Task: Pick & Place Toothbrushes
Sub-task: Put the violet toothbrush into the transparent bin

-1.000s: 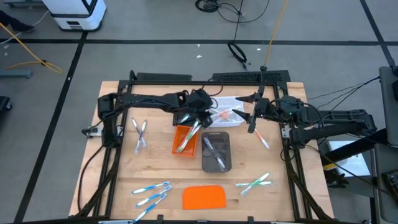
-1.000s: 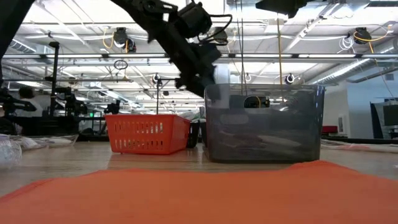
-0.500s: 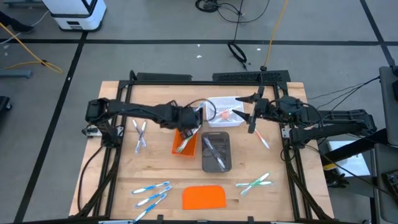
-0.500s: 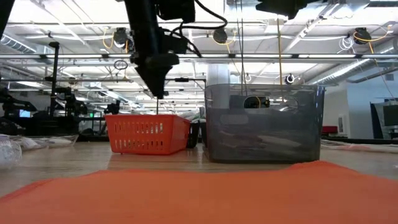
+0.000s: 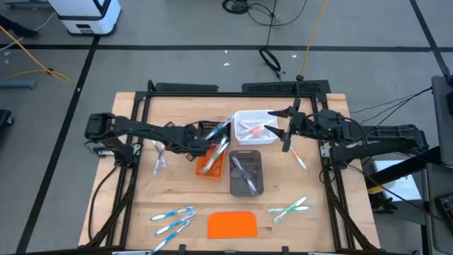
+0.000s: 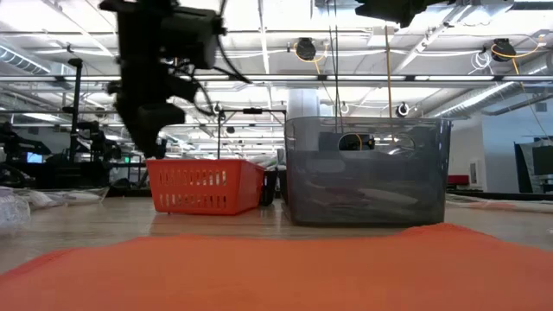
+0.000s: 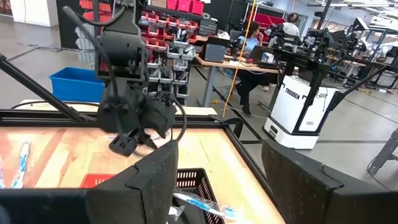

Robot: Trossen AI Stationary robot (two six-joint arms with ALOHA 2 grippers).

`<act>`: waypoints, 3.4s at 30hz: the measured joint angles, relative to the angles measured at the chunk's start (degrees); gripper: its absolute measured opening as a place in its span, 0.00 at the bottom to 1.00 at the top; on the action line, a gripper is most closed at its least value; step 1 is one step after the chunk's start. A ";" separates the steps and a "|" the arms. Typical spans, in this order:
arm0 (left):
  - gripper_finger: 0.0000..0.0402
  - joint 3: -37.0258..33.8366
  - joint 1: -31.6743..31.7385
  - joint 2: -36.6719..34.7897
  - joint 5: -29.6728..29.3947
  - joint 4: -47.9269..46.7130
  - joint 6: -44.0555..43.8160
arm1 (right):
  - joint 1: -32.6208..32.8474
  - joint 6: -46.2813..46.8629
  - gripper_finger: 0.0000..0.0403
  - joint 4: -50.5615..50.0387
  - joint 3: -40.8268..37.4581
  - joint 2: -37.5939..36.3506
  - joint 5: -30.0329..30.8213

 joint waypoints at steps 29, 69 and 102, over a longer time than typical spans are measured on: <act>0.41 -26.72 4.45 -15.10 11.99 12.50 -13.07 | -0.02 -0.17 0.56 0.90 -0.02 0.00 0.00; 0.28 -31.34 6.11 -15.14 12.58 19.73 -11.82 | -0.01 -0.15 0.56 0.99 -0.07 1.03 0.00; 0.03 -21.87 2.97 -30.65 6.53 28.26 3.81 | -0.01 -0.39 0.56 1.31 -0.07 1.03 0.02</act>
